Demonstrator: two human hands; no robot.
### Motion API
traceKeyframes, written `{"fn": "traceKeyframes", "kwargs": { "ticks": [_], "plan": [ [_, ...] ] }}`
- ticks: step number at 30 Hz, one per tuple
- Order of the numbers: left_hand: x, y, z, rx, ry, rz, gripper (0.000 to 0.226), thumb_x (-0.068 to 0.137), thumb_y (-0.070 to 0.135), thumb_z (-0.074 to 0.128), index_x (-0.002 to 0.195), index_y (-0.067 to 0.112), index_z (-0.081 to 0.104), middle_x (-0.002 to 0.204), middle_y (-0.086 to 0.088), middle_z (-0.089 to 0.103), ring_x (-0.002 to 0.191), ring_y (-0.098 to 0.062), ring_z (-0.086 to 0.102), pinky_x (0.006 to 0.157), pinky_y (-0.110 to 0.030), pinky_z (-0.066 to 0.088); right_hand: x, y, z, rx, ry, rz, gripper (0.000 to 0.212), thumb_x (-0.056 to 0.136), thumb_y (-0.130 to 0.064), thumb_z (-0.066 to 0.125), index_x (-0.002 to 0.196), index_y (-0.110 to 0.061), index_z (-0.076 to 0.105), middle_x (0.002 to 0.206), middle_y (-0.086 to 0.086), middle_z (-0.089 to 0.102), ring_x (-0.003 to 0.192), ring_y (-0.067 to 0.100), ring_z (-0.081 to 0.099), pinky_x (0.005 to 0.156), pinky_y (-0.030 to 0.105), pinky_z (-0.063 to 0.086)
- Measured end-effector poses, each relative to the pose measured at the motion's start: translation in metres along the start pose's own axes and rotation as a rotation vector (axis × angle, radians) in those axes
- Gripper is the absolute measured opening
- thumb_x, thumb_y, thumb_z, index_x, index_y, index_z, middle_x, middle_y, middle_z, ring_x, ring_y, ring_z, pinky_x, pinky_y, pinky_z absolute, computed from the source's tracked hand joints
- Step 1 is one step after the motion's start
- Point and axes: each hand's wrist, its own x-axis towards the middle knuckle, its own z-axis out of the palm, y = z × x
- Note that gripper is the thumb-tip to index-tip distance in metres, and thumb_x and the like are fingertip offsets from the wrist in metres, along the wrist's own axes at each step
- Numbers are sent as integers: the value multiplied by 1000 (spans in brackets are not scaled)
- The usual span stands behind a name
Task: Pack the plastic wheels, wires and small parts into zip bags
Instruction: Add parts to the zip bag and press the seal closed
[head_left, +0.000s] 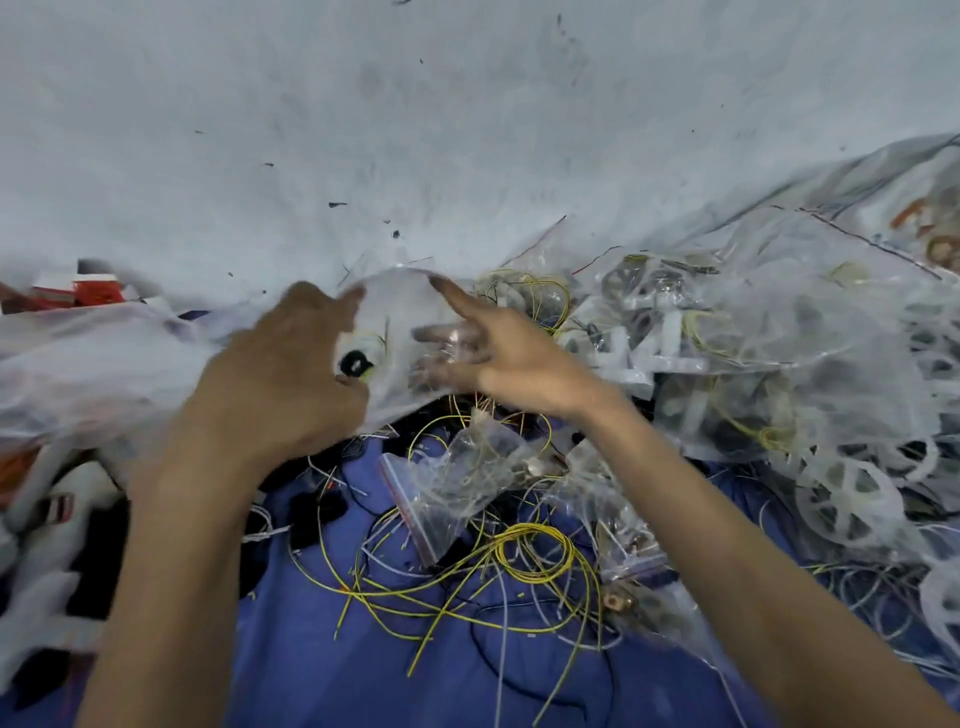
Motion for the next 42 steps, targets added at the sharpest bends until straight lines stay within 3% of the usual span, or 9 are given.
{"fn": "traceKeyframes", "kwargs": {
  "ticks": [9, 14, 21, 23, 29, 34, 36, 39, 42],
  "plan": [
    [3, 8, 35, 138, -526, 186, 77, 81, 33, 60, 146, 19, 21, 151, -2, 27, 137, -18, 28, 105, -23, 25, -78, 36, -58, -309, -236, 134, 8, 84, -19, 67, 91, -15, 67, 82, -9, 69, 70, -5, 63, 66, 7, 46],
    [5, -2, 27, 78, -529, 213, 81, 81, 29, 62, 148, 30, 16, 145, 0, 32, 106, -13, 42, 78, -13, 24, -122, 53, -39, -802, -509, 375, 35, 80, -46, 64, 110, -32, 56, 105, -11, 61, 93, 11, 59, 70, 24, 41],
    [0, 6, 25, 6, -625, 246, 57, 84, 27, 58, 135, 45, 41, 119, 17, 53, 99, 3, 50, 76, -3, 27, -129, 70, 3, -981, -133, 496, 32, 91, -49, 44, 106, -22, 48, 108, -3, 53, 101, 25, 56, 69, 30, 35],
    [0, 11, 23, -31, -633, 298, 45, 83, 26, 60, 124, 46, 53, 91, 24, 53, 72, 13, 48, 62, 3, 28, -125, 73, -7, -887, -126, 432, 22, 95, -39, 40, 91, -19, 49, 97, -3, 50, 94, 22, 54, 67, 29, 34],
    [-1, 23, 25, -402, -314, 417, 3, 83, 34, 65, 82, 32, 68, 102, 3, 71, 57, 17, 56, 62, -1, 37, -88, 45, -54, 221, 243, 497, 36, 99, -39, 35, 96, -11, 58, 79, 2, 66, 69, 15, 68, 59, 27, 53],
    [0, 51, 35, -829, -384, 114, 82, 64, 72, 62, 130, 29, 41, 109, 16, 63, 63, -12, 70, 77, -36, 53, -73, 19, -53, 625, 22, 366, 73, 60, -79, 56, 119, -37, 55, 102, -12, 71, 88, 10, 68, 76, 31, 53],
    [0, 54, 38, -949, -397, 73, 82, 62, 61, 67, 126, 15, 46, 94, 8, 70, 62, -13, 70, 71, -32, 54, -70, 16, -46, 689, 28, 297, 106, 44, -64, 80, 133, -20, 43, 105, -12, 69, 95, 6, 65, 90, 32, 48],
    [3, 50, 36, -1074, -206, 75, 24, 78, 34, 68, 86, 12, 61, 63, 4, 67, 50, -8, 62, 52, -20, 48, -69, 10, -36, 670, -22, 152, 40, 60, -29, 80, 99, -26, 70, 99, -3, 72, 99, 13, 65, 98, 37, 41],
    [6, 43, 37, -1000, -29, 52, 17, 88, 33, 62, 78, 18, 62, 54, -1, 60, 46, -7, 55, 65, -30, 44, -71, 16, -34, 653, -106, 240, 10, 69, -22, 72, 77, -16, 69, 67, -2, 66, 64, 12, 65, 65, 33, 58]
  ]
}}
